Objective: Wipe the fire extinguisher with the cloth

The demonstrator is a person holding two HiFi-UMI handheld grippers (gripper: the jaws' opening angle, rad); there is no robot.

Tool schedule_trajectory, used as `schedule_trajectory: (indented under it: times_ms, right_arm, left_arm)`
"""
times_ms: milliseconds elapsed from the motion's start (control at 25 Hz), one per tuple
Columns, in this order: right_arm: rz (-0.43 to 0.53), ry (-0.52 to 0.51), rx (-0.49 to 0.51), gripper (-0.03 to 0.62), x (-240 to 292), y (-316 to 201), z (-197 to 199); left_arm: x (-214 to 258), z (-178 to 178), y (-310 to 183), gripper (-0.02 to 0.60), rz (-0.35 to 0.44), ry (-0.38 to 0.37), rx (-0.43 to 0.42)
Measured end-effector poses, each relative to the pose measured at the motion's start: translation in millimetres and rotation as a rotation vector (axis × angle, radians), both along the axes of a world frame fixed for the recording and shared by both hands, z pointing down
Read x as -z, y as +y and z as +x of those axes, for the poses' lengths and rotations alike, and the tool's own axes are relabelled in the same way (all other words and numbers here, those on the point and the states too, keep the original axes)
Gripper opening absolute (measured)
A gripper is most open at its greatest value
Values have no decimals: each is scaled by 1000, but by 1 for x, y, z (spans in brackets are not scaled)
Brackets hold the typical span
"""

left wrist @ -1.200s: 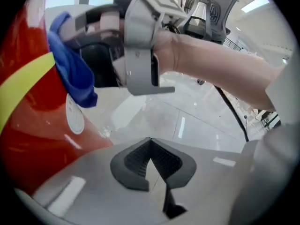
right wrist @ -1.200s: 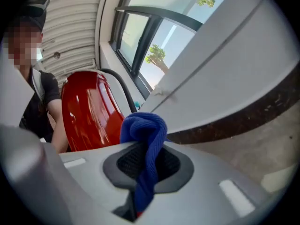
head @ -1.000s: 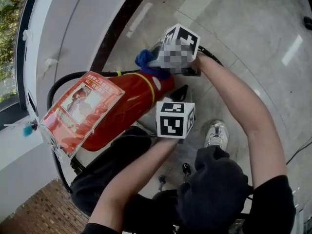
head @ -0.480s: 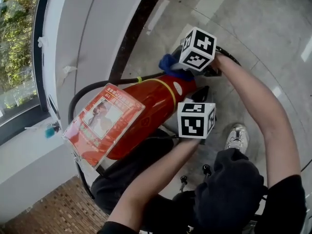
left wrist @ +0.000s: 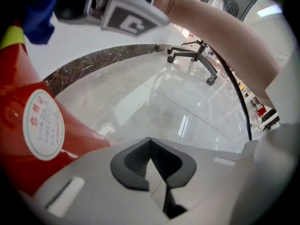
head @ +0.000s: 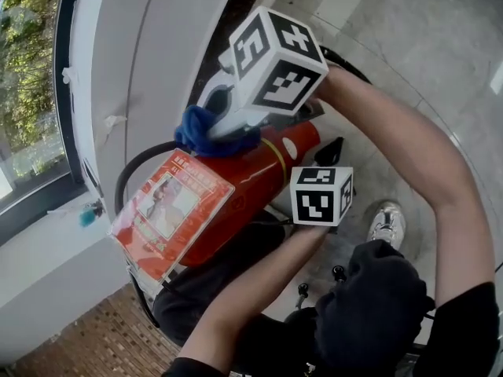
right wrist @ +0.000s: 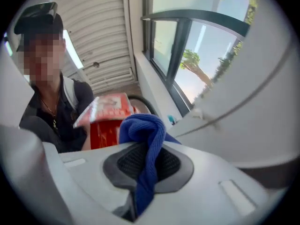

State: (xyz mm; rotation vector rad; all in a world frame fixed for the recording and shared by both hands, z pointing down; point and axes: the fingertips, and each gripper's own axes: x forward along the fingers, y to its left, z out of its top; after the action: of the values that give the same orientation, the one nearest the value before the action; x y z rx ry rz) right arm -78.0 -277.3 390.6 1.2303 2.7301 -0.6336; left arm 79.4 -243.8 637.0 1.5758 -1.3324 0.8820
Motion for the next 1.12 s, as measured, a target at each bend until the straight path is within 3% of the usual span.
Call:
schedule_trajectory:
  times_ms: [120,280,360,560,760,1120]
  right_arm:
    - [23,-147,-4,37,50,-1,9]
    - [6,-119,-13,37,41,-3,-6]
    - [-14,-47,-27,37,16,-7,-16]
    - [55,227,-103,37,-80,-6,-42]
    - [207,494,-119,37,-169,7,-57]
    - [174,744,-160,37,-245,-4,-37]
  left_arm:
    - [-4,0,-4,5,8,0,13]
    - [-2,3,-3,5,5,22,30]
    - [3,3,-5,5,16,36,28]
    - [5,0,-3,5,17,51,33]
    - [6,0,3,5,10,56,40]
    - [5,-4,10,5,18,49,-1]
